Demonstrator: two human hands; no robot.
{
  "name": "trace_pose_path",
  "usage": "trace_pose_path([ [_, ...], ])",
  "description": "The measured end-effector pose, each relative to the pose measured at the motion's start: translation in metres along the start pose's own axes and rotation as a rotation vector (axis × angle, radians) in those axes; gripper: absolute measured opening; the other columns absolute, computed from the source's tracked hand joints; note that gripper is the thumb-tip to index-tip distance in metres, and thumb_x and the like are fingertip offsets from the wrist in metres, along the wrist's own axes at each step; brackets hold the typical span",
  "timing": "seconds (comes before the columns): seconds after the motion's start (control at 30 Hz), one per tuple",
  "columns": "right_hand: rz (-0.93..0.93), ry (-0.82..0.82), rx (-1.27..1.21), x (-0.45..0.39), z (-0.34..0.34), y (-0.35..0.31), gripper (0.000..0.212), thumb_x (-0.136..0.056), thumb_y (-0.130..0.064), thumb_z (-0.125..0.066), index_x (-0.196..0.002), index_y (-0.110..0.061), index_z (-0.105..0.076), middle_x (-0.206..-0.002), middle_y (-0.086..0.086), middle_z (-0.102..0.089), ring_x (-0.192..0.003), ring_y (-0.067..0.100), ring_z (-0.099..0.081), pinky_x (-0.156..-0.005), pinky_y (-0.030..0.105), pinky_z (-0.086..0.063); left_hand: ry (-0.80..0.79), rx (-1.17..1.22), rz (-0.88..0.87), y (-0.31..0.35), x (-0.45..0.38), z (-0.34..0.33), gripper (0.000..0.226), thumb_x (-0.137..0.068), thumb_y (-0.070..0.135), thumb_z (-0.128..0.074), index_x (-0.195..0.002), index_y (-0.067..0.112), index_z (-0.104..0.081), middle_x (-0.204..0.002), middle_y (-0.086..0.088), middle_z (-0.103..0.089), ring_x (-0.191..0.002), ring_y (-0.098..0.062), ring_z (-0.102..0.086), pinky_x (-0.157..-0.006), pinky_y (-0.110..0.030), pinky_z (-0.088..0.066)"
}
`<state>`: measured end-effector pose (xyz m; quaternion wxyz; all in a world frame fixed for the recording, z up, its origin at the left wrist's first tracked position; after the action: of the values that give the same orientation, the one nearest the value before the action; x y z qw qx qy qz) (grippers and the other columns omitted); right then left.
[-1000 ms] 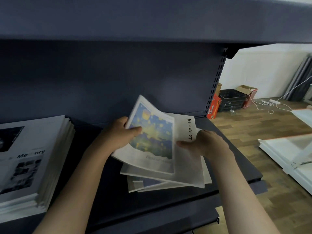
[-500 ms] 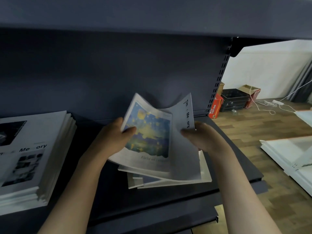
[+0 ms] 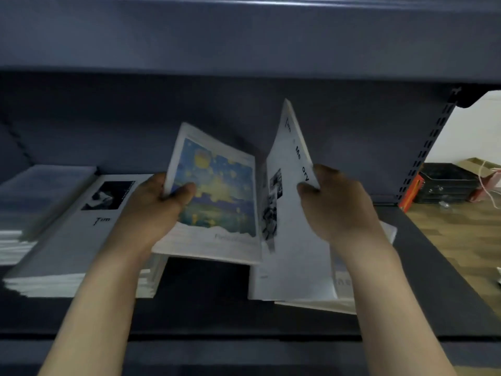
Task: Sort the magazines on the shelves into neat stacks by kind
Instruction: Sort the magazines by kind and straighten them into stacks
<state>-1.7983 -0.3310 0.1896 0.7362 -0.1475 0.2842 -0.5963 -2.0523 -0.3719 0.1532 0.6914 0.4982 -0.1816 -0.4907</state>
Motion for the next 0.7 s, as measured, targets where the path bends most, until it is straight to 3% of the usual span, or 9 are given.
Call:
trace_pose_path([
  [0.1,0.034,-0.008,0.033,0.003,-0.007,-0.030,0.026,-0.096,-0.027,-0.040,-0.071,-0.022,-0.036,-0.071,-0.001,-0.043,-0.079,0.031,-0.046,-0.066,0.032,-0.034,0.058,0.025,0.051,-0.018,-0.005,0.042,0.013,-0.089,0.034,-0.059,-0.088,0.022,-0.065,-0.084,0.004,-0.068,-0.080,-0.013,-0.063,-0.066,-0.024,-0.046],
  [0.2,0.058,-0.006,0.042,0.003,-0.012,-0.056,0.011,-0.095,-0.028,-0.042,-0.088,-0.023,-0.048,-0.083,0.000,-0.046,-0.082,0.027,-0.045,-0.070,0.031,-0.035,0.140,-0.012,0.060,-0.033,-0.011,0.084,0.017,-0.088,0.033,-0.060,-0.090,0.017,-0.065,-0.079,0.007,-0.065,-0.072,-0.007,-0.058,-0.060,-0.022,-0.041],
  [0.3,0.045,-0.033,0.017,0.001,-0.015,-0.076,0.012,-0.093,-0.028,-0.045,-0.086,-0.020,-0.051,-0.092,0.004,-0.056,-0.090,0.032,-0.052,-0.072,0.031,-0.039,0.163,0.004,0.100,-0.053,-0.018,0.112,0.020,-0.088,0.034,-0.061,-0.093,0.015,-0.065,-0.080,0.007,-0.064,-0.072,-0.008,-0.056,-0.060,-0.022,-0.040],
  [0.4,0.012,-0.065,0.020,-0.002,-0.016,-0.092,0.022,-0.090,-0.026,-0.049,-0.106,-0.016,-0.059,-0.105,0.006,-0.062,-0.096,0.030,-0.056,-0.077,0.031,-0.043,0.141,0.006,0.140,-0.072,-0.027,0.131,0.021,-0.086,0.038,-0.063,-0.087,0.018,-0.067,-0.083,0.003,-0.067,-0.080,-0.017,-0.061,-0.071,-0.033,-0.045],
  [0.57,-0.001,-0.044,-0.048,-0.004,-0.014,-0.116,0.028,-0.088,-0.024,-0.054,-0.112,-0.012,-0.059,-0.110,0.006,-0.063,-0.095,0.028,-0.056,-0.080,0.034,-0.044,0.129,0.010,0.161,-0.083,-0.036,0.153,0.020,-0.084,0.040,-0.064,-0.079,0.021,-0.065,-0.082,0.004,-0.066,-0.086,-0.024,-0.061,-0.080,-0.039,-0.044],
  [0.7,-0.020,-0.060,-0.179,-0.005,-0.010,-0.124,0.028,-0.088,-0.026,-0.058,-0.111,-0.010,-0.061,-0.105,0.011,-0.065,-0.082,0.026,-0.057,-0.074,0.034,-0.044,0.079,0.053,0.179,-0.090,-0.038,0.169,0.047,-0.065,0.062,-0.066,-0.093,0.025,-0.069,-0.096,0.001,-0.071,-0.096,-0.026,-0.063,-0.095,-0.050,-0.045],
])
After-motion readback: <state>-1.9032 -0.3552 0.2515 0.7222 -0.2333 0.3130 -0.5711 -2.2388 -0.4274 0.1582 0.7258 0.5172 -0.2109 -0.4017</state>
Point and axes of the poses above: each hand's wrist, its own x-axis away from the middle knuckle, its own z-axis out of the back of the hand, y = z × x, the point moved 9 cm from there along -x, towards the middle knuckle
